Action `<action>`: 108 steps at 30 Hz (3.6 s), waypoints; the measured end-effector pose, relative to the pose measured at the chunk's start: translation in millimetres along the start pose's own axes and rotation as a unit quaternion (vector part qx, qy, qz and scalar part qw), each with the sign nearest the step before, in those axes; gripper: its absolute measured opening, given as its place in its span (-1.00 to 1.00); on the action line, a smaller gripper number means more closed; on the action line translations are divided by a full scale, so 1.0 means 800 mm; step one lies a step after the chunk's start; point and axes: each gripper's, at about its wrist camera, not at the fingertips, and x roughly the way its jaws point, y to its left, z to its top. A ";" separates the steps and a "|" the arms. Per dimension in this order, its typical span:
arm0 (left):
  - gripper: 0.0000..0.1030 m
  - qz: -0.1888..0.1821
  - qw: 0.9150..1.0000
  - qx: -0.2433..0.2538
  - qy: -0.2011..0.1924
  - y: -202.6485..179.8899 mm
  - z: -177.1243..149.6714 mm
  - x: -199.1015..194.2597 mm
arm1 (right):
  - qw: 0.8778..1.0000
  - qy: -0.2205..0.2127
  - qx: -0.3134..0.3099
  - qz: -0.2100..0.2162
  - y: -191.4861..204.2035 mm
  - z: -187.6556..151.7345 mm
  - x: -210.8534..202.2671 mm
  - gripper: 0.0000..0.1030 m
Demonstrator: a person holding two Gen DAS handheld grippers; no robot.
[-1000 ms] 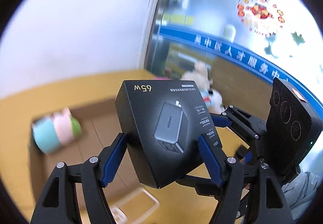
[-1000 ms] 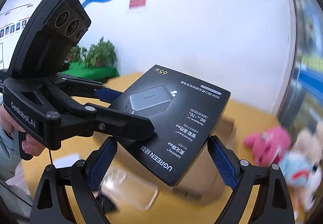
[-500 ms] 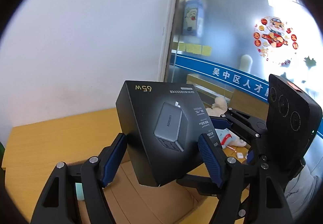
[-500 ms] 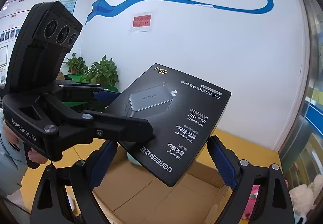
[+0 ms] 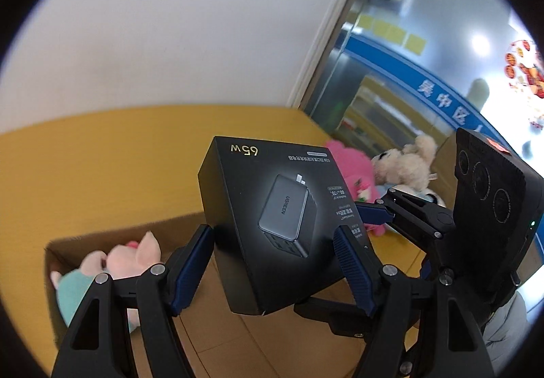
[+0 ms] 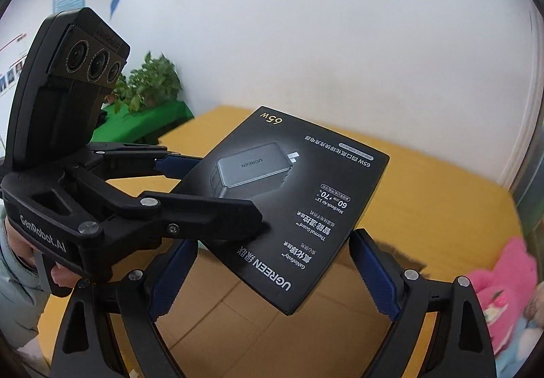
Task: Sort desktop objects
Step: 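Lift the black charger box with the right tool over the cardboard box, then open the right tool to release the charger box into the box, withdraw, then lower the right tool onto the black sunglasses and close on them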
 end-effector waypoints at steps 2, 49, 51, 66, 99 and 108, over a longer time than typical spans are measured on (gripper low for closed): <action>0.41 0.001 1.000 -0.018 0.022 0.016 -0.008 0.031 | 1.000 0.022 0.010 0.007 -0.012 -0.016 0.029 0.76; -0.43 0.144 0.978 0.054 -0.140 -0.141 -0.223 -0.233 | 0.983 -0.054 0.043 -0.167 0.177 -0.196 -0.191 0.21; -0.95 0.119 0.986 0.046 -0.112 -0.142 -0.233 -0.235 | 0.986 -0.051 0.055 -0.152 0.180 -0.203 -0.196 -0.43; 0.65 0.180 0.972 -0.012 -0.151 -0.125 -0.289 -0.260 | 0.987 -0.066 0.039 -0.143 0.204 -0.234 -0.219 0.99; 0.65 0.175 0.978 -0.108 -0.026 -0.046 -0.397 -0.216 | 0.985 0.117 0.026 0.120 0.241 -0.365 -0.067 -0.35; 0.65 0.143 0.981 -0.133 -0.003 -0.037 -0.412 -0.202 | 0.981 0.139 0.053 0.126 0.242 -0.380 -0.070 -0.67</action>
